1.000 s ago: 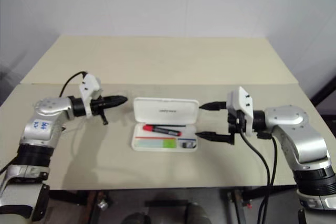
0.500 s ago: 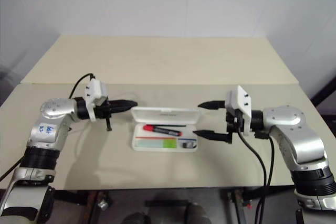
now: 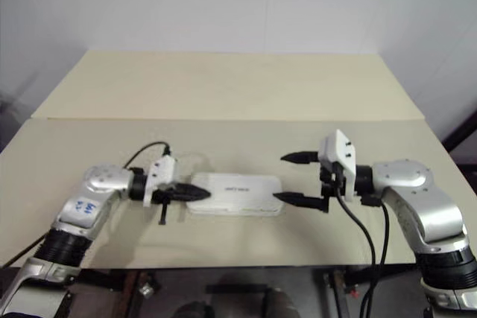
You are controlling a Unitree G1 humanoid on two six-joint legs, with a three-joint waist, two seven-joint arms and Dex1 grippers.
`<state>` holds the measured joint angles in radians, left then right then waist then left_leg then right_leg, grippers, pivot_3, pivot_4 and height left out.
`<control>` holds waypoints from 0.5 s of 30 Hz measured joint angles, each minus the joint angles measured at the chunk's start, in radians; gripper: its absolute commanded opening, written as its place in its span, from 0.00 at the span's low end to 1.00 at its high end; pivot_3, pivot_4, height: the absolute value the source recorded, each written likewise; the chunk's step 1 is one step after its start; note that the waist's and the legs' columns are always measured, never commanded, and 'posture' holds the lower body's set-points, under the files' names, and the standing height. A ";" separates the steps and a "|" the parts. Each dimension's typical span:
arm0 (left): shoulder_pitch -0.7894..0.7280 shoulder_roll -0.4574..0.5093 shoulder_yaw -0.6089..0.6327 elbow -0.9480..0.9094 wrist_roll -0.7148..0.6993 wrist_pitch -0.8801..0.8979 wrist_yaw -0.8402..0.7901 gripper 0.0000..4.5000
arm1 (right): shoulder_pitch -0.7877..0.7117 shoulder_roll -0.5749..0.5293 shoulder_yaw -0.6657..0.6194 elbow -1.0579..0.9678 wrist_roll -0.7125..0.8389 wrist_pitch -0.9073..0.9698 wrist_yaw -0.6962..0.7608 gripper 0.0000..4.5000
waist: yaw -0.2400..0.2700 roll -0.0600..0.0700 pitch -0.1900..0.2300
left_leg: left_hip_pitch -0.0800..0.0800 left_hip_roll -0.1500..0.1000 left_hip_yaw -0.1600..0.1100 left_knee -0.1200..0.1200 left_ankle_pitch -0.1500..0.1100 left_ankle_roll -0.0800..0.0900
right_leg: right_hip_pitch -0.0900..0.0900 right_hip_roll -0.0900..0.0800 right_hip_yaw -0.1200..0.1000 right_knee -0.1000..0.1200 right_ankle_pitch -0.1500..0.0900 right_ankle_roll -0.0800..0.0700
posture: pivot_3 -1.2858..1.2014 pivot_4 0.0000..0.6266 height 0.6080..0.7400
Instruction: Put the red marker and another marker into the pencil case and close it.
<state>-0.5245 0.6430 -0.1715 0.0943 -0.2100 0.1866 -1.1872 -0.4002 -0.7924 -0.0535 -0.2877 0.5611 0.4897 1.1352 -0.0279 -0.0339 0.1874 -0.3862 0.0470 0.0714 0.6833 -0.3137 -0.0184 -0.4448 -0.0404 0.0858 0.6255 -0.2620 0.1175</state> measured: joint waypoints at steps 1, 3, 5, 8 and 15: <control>-0.003 0.000 -0.007 -0.008 0.005 0.012 0.007 0.01 | 0.005 0.000 0.000 -0.010 0.003 0.005 -0.007 1.00 | 0.000 0.000 0.000 | 0.000 0.000 0.000 0.000 0.000 0.000 | 0.000 0.000 0.000 0.000 0.000 0.000 | 0.52 0.24 1.00; -0.008 -0.001 -0.013 -0.010 0.009 0.029 0.018 0.01 | 0.017 0.000 -0.002 -0.031 0.013 0.014 -0.021 1.00 | 0.000 0.000 0.000 | 0.001 0.000 0.000 0.000 0.000 0.000 | 0.001 0.000 0.000 0.000 0.000 0.000 | 0.52 0.24 1.00; -0.015 -0.003 -0.023 -0.011 0.011 0.045 0.028 0.01 | 0.026 0.000 -0.003 -0.044 0.018 0.019 -0.038 1.00 | 0.000 0.000 0.000 | 0.001 -0.001 0.000 0.000 0.001 0.000 | 0.001 0.000 0.001 0.001 0.000 0.000 | 0.52 0.24 1.00; -0.022 -0.010 -0.040 -0.013 0.018 0.056 0.043 0.01 | 0.033 0.002 -0.005 -0.066 0.026 0.022 -0.060 1.00 | 0.000 0.000 -0.001 | 0.003 -0.001 0.000 0.000 0.001 0.001 | 0.003 0.000 0.001 0.001 0.000 0.000 | 0.52 0.24 1.00; -0.027 -0.022 -0.043 -0.009 0.023 0.054 0.063 0.01 | 0.038 0.005 -0.008 -0.079 0.045 0.037 -0.090 1.00 | -0.001 0.000 -0.001 | 0.016 -0.001 -0.001 -0.002 0.000 0.001 | 0.018 0.000 0.000 -0.004 0.000 -0.001 | 0.52 0.24 1.00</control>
<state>-0.5510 0.6207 -0.2148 0.0849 -0.1870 0.2408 -1.1239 -0.3619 -0.7874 -0.0615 -0.3664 0.6065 0.5265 1.0453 -0.0291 -0.0343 0.1868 -0.3704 0.0465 0.0703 0.6815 -0.3133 -0.0175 -0.4266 -0.0406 0.0861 0.6211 -0.2621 0.1167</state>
